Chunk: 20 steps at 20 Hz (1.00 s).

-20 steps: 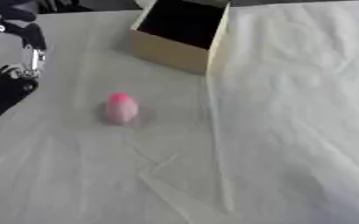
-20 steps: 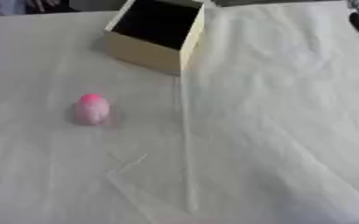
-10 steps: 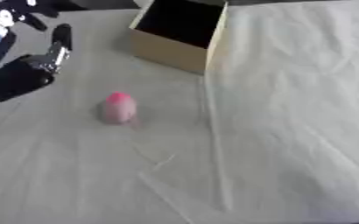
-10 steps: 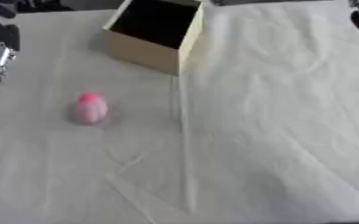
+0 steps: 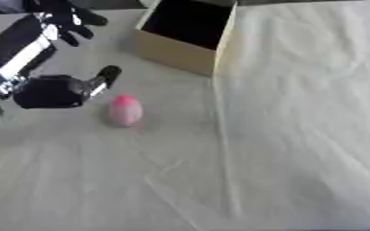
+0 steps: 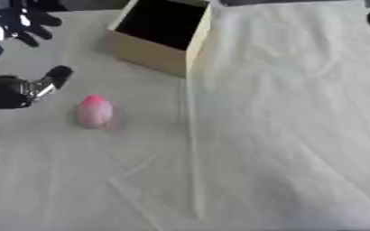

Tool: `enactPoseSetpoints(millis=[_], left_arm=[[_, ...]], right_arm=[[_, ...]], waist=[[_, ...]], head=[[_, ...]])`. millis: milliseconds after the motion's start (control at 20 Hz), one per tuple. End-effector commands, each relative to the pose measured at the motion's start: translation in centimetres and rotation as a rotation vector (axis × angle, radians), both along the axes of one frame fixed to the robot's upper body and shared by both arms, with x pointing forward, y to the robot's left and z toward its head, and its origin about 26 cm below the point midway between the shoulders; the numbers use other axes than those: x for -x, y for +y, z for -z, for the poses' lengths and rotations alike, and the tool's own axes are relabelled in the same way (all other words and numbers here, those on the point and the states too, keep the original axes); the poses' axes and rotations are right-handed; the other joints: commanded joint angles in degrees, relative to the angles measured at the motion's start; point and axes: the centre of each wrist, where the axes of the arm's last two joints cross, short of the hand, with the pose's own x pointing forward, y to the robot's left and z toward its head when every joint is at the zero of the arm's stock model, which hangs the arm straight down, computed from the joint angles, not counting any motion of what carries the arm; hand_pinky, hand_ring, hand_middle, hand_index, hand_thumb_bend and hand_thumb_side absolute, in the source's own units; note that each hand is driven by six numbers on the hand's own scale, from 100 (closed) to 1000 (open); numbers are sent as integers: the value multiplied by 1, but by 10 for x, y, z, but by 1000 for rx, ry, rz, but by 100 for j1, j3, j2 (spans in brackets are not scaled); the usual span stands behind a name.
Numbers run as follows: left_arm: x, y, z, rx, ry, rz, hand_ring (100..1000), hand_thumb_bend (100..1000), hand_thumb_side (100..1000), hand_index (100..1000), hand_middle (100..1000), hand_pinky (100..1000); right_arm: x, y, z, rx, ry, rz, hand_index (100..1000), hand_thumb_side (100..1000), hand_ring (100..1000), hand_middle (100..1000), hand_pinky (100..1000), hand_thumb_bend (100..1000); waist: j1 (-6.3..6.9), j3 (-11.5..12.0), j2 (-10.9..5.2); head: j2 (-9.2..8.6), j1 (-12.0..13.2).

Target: Pick up objects on the table and place them in the box.

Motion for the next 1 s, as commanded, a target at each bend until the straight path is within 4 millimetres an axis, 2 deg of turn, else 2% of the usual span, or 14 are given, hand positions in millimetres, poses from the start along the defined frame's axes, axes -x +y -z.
enactPoseSetpoints(millis=[50,200,300,350,600,750,1000], left_arm=[[3,-4,-19,-83,36,2,811,511,500,876,823,747],[3,-11,-21,-117,80,5,822,521,507,893,822,753],[3,-15,-21,-137,112,1,826,488,486,895,822,753],[3,-17,-21,-144,122,-7,826,432,413,891,815,746],[3,-21,-15,-163,179,-30,836,261,230,898,828,733],[3,-23,-11,-189,223,-13,855,226,161,908,837,738],[3,-24,-5,-227,264,-15,854,251,163,911,836,733]], right_arm=[[5,-1,-7,16,-27,-1,788,709,686,582,841,100],[5,-1,-7,14,-26,-1,788,709,686,582,841,100],[5,-1,-7,13,-26,-1,788,709,685,581,841,100],[5,-1,-7,12,-25,-2,788,709,685,581,841,100],[5,-1,-7,10,-25,-4,788,710,685,581,841,100],[5,-1,-7,8,-26,-4,788,709,685,581,841,100],[5,-1,-7,4,-27,-5,788,709,684,579,841,100]], waist=[[3,10,-130],[4,6,-130],[6,4,-128],[7,4,-127],[16,-11,-120],[17,-22,-120],[18,-38,-116]], head=[[7,-28],[5,-41],[12,-51],[14,-54],[17,-58],[15,-63],[4,-62]])
